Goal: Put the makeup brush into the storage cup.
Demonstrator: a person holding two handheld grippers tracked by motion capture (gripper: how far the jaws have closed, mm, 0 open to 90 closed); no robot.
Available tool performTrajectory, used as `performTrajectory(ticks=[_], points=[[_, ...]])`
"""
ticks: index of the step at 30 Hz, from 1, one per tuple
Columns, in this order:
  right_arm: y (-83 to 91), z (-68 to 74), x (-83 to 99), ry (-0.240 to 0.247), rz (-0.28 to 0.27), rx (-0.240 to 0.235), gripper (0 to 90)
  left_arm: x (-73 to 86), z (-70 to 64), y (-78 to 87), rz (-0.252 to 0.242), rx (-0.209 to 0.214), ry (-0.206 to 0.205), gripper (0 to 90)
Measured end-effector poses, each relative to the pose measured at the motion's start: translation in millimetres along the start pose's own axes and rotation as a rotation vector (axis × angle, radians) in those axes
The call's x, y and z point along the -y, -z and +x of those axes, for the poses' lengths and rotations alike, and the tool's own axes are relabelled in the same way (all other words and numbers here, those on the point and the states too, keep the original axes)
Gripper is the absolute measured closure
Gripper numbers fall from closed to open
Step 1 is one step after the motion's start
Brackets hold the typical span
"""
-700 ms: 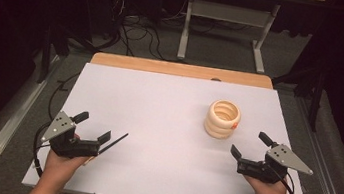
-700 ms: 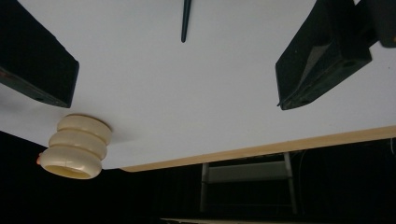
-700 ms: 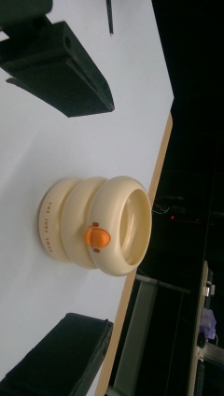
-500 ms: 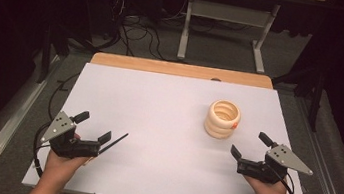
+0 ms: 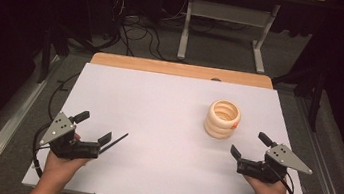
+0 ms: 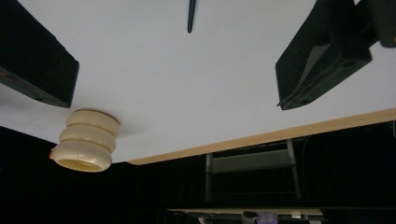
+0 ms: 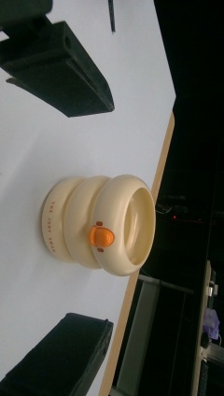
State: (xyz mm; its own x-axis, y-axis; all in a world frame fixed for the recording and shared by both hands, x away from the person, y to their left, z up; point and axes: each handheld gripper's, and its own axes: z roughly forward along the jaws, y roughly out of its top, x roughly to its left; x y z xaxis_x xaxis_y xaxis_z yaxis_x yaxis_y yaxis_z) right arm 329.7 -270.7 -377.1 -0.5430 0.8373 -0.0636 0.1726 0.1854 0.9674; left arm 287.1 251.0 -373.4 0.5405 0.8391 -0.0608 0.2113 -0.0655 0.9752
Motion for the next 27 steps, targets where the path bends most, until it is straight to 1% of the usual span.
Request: performTrajectory(ticks=[11, 23, 27], points=[[0.0, 2.6, -0.1, 0.005, 0.002, -0.007, 1.0, -0.1, 0.3, 0.3, -0.005, 0.002, 0.002, 0.2], [0.1, 3.1, -0.5, 0.023, 0.005, 0.002, 1.2, 0.0, 0.4, 0.3, -0.001, 0.003, 0.001, 0.2], [0.0, 3.7, -0.5, 0.023, 0.008, -0.002, 1.6, 0.1, 0.3, 0.1, 0.002, 0.003, -0.002, 0.2]])
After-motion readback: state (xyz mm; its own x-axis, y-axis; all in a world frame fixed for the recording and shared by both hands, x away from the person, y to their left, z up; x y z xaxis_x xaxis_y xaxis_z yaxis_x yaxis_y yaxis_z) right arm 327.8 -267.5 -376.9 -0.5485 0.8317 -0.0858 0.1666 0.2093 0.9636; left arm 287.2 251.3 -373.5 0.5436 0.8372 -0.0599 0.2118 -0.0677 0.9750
